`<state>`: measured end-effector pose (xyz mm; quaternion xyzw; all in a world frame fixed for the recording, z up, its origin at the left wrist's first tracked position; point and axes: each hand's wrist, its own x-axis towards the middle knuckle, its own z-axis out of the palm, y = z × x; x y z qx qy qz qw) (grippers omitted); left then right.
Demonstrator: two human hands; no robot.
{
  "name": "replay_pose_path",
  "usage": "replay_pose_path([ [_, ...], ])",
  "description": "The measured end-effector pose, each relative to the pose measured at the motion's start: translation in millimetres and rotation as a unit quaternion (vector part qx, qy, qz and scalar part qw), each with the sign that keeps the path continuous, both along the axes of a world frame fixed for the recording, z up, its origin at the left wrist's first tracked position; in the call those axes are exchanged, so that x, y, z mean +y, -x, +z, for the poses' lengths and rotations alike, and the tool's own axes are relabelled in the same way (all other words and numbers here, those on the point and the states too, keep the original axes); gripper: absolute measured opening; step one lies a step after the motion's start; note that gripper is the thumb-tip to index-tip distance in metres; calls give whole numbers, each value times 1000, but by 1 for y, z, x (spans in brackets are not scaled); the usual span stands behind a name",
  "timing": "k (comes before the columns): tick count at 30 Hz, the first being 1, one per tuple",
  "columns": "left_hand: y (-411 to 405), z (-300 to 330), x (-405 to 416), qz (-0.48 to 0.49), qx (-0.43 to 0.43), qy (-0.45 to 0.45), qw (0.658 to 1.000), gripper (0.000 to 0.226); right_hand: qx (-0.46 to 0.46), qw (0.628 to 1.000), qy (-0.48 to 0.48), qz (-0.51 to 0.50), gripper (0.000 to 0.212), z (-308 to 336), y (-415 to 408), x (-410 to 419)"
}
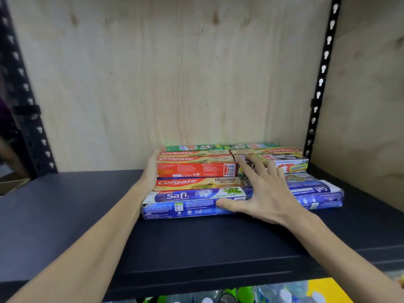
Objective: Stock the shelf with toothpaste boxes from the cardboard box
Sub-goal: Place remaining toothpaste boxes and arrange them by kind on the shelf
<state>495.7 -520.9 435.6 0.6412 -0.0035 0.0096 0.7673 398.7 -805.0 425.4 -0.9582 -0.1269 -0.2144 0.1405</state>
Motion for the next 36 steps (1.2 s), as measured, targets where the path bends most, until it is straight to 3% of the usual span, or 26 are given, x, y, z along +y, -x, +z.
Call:
replay_pose_path([
  [23, -14, -8, -88, -17, -30, -14, 999, 47, 3, 1000, 0, -26, 130, -1, -7, -89],
  [28, -6, -9, -84, -2, -38, -80, 996, 46, -2, 1000, -11, -24, 129, -3, -5, -88],
  [30, -4, -11, -80, 10, -45, -93, 995, 54, 1, 1000, -22, -21, 127, -5, -4, -88],
  [33, 3, -13, -74, 12, -30, -38, 999, 73, 0, 999, -26, -18, 123, -7, -2, -88],
  [36, 12, -14, -72, -4, -31, -27, 999, 75, -32, 999, -27, -15, 113, -10, 3, -86],
])
